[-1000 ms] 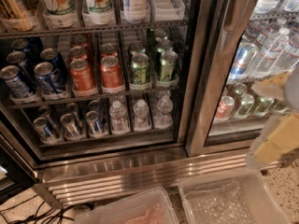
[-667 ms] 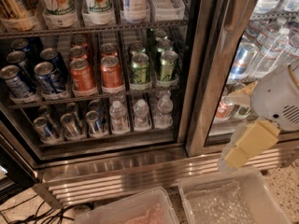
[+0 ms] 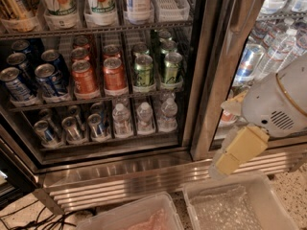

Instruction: Pick green can from middle shelf of fridge

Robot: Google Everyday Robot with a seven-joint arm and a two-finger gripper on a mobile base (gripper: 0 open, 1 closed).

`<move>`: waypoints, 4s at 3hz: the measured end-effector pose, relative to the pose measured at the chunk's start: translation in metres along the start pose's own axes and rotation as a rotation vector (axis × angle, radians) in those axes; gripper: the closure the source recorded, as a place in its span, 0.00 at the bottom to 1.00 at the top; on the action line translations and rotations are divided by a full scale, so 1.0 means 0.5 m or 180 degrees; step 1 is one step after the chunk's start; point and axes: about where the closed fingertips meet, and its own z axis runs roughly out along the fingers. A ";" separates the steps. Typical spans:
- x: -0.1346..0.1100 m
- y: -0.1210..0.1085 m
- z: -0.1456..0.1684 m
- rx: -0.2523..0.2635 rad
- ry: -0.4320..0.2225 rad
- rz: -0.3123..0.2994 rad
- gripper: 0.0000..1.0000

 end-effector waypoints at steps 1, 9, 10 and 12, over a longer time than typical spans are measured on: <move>-0.014 0.008 0.044 0.0025 -0.0145 0.0162 0.00; -0.085 -0.245 0.226 0.1399 -0.0629 0.1236 0.09; -0.106 -0.270 0.226 0.1475 -0.0717 0.1259 0.10; -0.123 -0.305 0.228 0.1530 -0.0834 0.1354 0.16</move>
Offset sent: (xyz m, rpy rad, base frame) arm 0.0505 0.0928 -0.0743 0.2851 0.1028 -0.2844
